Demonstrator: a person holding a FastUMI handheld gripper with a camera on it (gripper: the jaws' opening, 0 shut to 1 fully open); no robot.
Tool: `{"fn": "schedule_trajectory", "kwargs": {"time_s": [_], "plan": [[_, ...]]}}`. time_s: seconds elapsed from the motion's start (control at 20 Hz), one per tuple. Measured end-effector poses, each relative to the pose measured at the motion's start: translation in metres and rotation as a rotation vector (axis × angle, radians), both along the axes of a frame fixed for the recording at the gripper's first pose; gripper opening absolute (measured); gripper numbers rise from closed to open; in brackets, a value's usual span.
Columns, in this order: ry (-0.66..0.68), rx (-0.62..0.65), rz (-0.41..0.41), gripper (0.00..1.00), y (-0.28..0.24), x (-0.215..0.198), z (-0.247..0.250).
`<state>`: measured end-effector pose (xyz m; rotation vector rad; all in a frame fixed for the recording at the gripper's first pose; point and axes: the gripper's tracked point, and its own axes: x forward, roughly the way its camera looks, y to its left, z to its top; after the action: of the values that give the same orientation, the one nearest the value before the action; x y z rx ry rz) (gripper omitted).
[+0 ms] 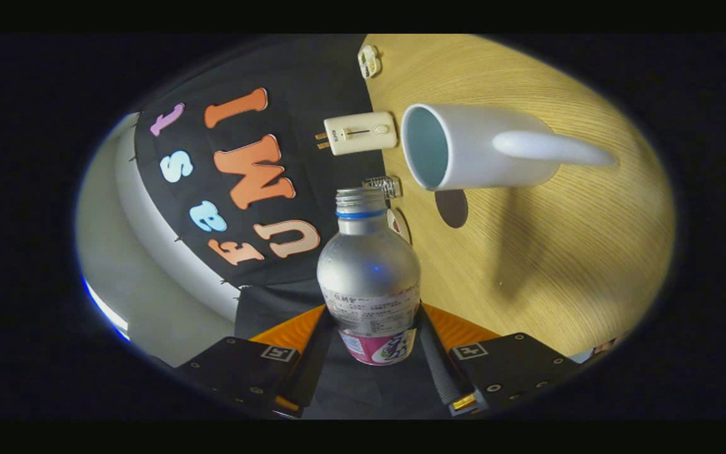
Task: Take the bottle from table, then pour the juice into the cup, finally place the bottle on the coaster
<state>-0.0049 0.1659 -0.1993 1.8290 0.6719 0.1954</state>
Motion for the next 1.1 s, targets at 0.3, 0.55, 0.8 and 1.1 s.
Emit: {"fn": "schedule_trajectory", "kwargs": {"time_s": [0.3,0.55,0.8,1.1], "plan": [[0.007,0.068,-0.037,0.74,-0.009,0.004,0.01],[0.017,0.123,-0.04,0.74,-0.007,0.007,0.012],[0.027,0.147,-0.065,0.74,-0.007,0.01,0.015],[0.036,0.174,-0.078,0.74,-0.009,0.016,0.014]]}}
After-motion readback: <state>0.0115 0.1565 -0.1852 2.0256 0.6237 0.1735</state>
